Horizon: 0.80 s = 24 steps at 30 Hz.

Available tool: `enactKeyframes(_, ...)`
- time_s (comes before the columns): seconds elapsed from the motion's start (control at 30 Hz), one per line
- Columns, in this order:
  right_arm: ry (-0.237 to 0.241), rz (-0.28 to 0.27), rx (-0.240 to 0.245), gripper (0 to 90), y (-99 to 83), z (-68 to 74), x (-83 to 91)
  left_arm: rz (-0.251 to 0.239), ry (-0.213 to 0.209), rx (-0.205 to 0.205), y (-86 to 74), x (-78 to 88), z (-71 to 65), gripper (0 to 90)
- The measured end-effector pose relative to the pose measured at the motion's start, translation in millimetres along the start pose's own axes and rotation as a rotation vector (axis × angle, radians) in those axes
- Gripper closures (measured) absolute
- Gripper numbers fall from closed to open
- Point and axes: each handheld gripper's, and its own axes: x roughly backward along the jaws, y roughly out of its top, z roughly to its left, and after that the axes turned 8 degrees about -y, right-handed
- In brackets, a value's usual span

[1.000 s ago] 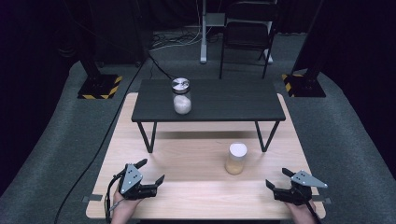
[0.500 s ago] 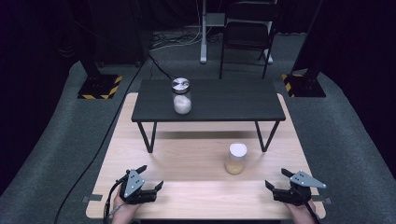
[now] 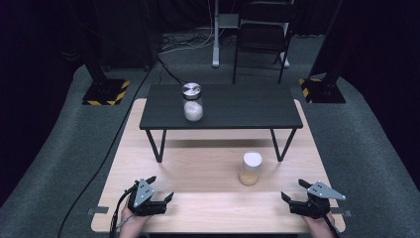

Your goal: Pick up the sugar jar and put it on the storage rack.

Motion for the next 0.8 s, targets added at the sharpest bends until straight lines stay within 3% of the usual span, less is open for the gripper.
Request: enactKeyframes(0.8, 0.001, 0.004, -0.002, 11.1, 0.6, 0.1, -0.2, 0.002, 0.000, 0.017, 0.8, -0.3, 1.6, 12.9)
